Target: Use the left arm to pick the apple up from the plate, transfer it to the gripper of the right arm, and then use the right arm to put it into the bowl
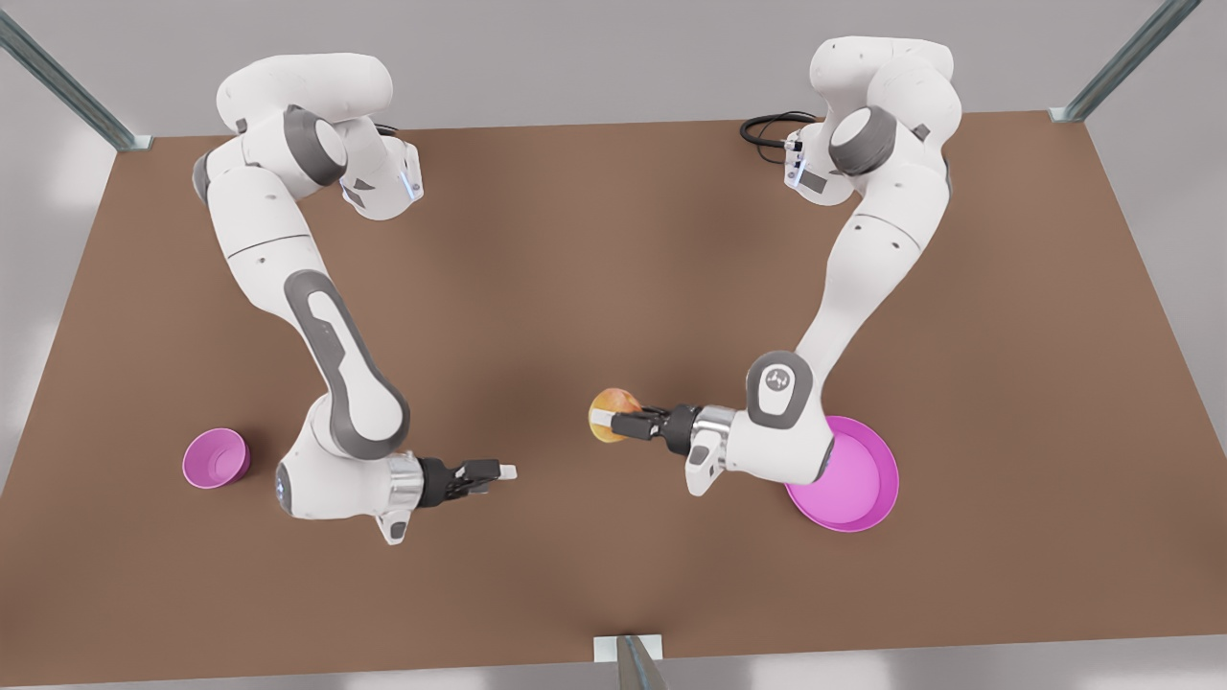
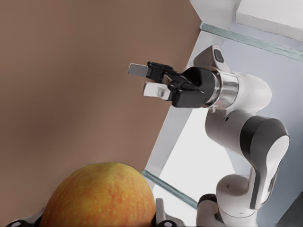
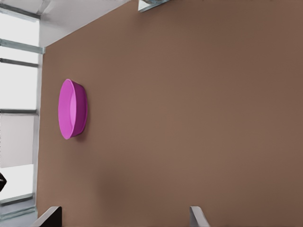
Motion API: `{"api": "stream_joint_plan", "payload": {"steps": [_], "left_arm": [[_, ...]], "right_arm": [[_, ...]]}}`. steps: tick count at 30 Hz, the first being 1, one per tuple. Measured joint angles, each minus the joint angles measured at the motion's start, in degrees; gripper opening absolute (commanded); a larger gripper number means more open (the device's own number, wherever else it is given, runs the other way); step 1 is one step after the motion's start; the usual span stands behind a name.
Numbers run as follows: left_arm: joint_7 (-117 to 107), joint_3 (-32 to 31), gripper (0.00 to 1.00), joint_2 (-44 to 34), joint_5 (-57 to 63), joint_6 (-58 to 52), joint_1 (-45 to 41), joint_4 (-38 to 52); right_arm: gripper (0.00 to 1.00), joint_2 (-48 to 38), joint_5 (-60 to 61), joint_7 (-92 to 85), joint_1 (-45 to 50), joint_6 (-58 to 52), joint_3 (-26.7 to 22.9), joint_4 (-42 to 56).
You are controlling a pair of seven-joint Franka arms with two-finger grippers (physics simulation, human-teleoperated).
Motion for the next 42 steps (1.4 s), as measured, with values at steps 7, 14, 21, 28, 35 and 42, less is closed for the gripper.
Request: {"api": "stream_joint_plan", "payload": {"steps": [7,14,21,28,35,42], "left_arm": [[5.7,-0.1,0.87,1.5,-2.1,0.5,-0.4,0.4],[10.2,-0.4,0.88,2.0,-4.2,1.3,-1.4,0.9],[13.2,-0.4,0.88,2.8,-5.8,2.7,-2.4,1.6],[15.3,-0.4,0.88,2.8,-6.0,3.1,-2.4,1.6],[16.6,-0.4,0.88,2.8,-6.8,3.3,-2.6,1.6],[17.5,-0.4,0.88,2.7,-7.4,3.6,-2.8,1.6]], "right_arm": [[1.0,0.1,3.4,-2.1,-0.6,2.3,2.5,-2.9],[1.0,0.2,15.9,-16.5,-4.1,2.3,8.5,-5.8],[1.0,2.6,20.8,-37.0,-7.7,0.7,14.3,-5.8],[1.0,3.1,22.0,-54.5,-9.0,-3.5,16.7,-6.1],[1.0,3.9,23.8,-66.6,-8.7,-4.9,18.3,-6.1],[1.0,4.6,26.4,-74.9,-7.5,-5.1,18.5,-6.2]]}}
